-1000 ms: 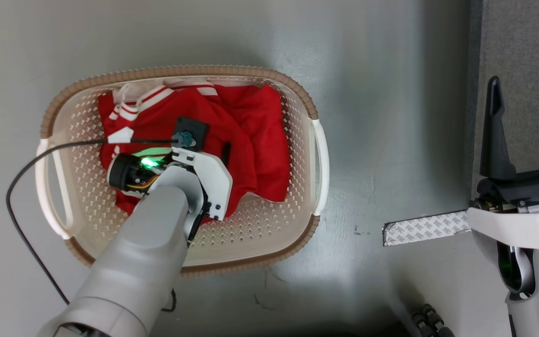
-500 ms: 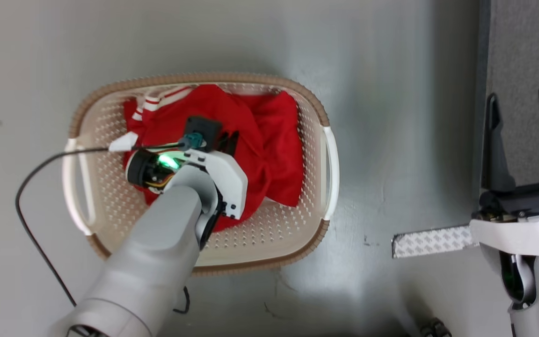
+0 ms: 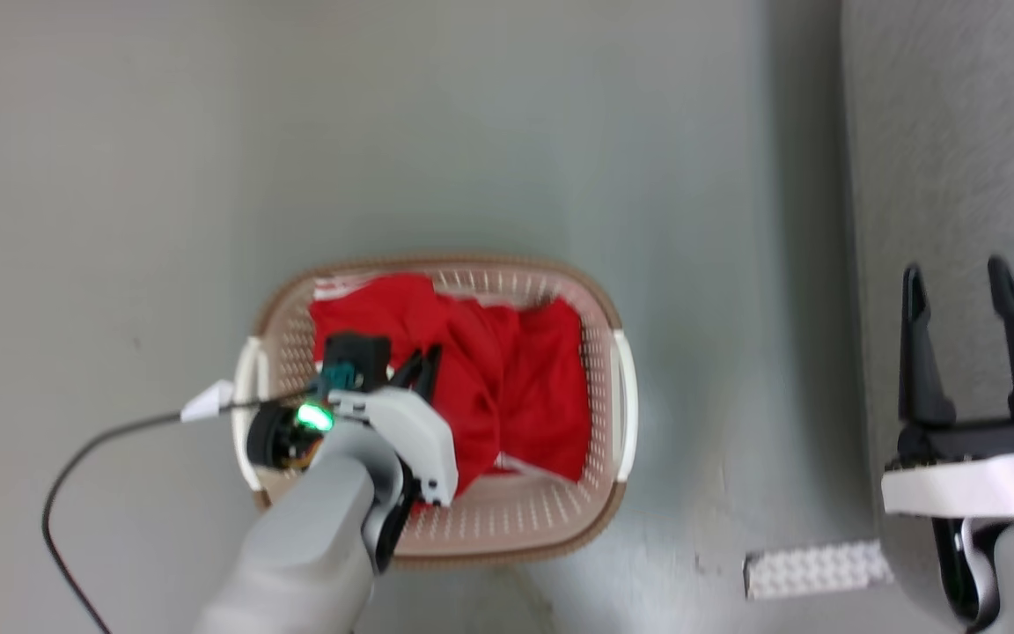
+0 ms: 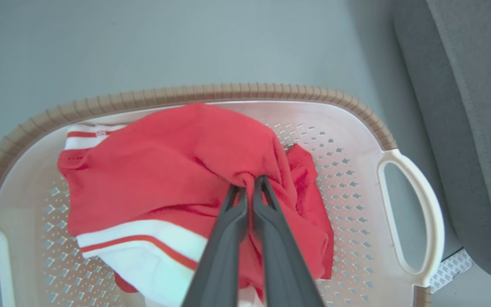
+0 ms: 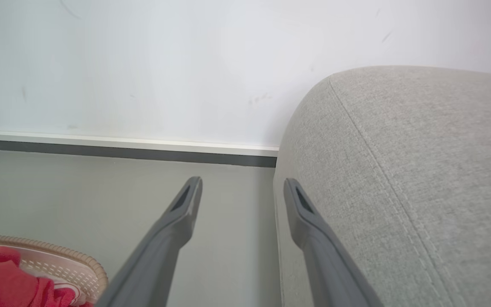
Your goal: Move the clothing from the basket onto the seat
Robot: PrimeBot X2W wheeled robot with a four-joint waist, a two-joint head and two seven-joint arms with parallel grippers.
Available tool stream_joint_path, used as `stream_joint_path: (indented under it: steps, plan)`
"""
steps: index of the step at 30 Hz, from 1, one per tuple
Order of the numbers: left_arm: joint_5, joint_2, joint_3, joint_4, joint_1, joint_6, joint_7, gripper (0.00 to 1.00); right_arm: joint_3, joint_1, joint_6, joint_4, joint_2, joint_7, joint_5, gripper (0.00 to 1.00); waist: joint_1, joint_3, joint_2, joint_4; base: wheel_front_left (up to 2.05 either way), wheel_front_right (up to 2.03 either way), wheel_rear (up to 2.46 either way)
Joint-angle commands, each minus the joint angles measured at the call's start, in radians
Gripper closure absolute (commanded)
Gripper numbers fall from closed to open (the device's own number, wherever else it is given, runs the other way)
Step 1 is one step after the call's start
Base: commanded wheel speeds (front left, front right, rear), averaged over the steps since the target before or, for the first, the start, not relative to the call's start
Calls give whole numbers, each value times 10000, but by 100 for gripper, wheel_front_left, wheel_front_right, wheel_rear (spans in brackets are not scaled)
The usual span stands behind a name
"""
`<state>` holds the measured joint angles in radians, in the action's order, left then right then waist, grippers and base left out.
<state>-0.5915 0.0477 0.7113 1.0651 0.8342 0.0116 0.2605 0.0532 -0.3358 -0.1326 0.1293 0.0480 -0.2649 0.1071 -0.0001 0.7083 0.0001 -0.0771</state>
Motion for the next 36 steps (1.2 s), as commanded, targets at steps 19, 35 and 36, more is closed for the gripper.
stream_joint_path:
  steps: [19,35,36]
  plan:
    - [812,764,-1871,-3695,-4477,477,40,100,-35,2400,35,851,45,8,136,0,1,-5526,-1,527,0,0,0]
    - [1932,1338,-3383,-6925,-6734,710,42,100,-149,3667,33,1098,45,8,157,0,1,-7248,-1,972,0,0,0]
    - [1946,1354,-3466,-7104,-6816,647,42,100,-191,3692,33,1098,44,8,185,0,1,-7297,-1,969,0,0,0]
